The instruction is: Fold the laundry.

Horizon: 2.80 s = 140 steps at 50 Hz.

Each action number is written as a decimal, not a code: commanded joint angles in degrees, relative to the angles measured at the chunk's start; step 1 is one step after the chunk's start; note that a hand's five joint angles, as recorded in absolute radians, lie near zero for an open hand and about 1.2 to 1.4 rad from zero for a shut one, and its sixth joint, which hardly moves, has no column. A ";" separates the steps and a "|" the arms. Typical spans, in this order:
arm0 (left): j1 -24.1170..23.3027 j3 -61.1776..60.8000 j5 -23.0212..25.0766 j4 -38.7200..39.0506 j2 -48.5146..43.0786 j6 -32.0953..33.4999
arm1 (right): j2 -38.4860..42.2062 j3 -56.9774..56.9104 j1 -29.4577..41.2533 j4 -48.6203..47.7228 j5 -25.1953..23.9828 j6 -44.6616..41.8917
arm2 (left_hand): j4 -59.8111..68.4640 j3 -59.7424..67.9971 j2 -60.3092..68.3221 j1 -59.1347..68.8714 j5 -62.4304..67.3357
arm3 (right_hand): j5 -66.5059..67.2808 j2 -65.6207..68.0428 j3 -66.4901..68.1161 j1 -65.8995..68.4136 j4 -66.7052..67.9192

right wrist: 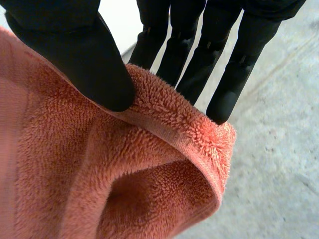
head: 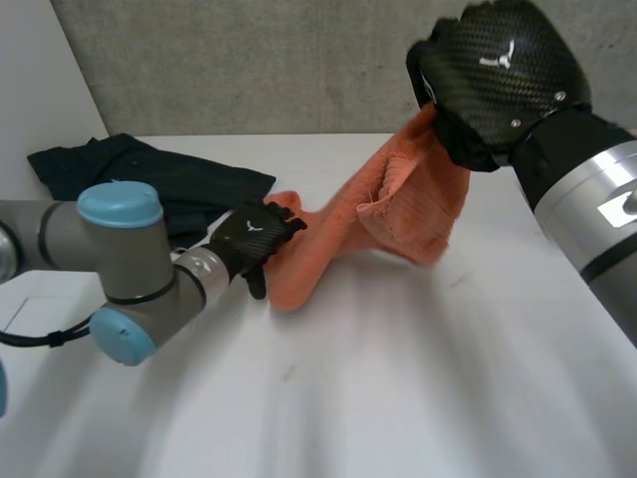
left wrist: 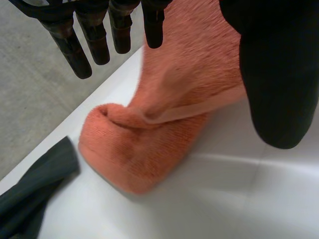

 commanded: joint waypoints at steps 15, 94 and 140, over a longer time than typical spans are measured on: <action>-1.66 -5.67 1.66 0.85 14.23 -34.27 | 3.89 -4.63 -7.20 4.90 2.52 4.04 | 67.84 67.64 67.91 68.35 67.14 | 14.42 12.98 11.83 17.72 11.36; -10.35 -18.16 -14.07 1.47 48.62 -21.18 | 42.04 -6.48 8.00 3.50 2.34 36.64 | 67.84 67.64 67.91 68.35 67.14 | -30.19 -31.63 -32.78 -26.90 -33.25; -1.30 13.66 -24.00 11.83 24.08 -8.96 | 30.00 -35.93 -5.63 -10.98 2.17 -8.18 | 67.84 67.64 67.91 68.35 67.14 | 7.25 5.81 4.66 10.55 4.19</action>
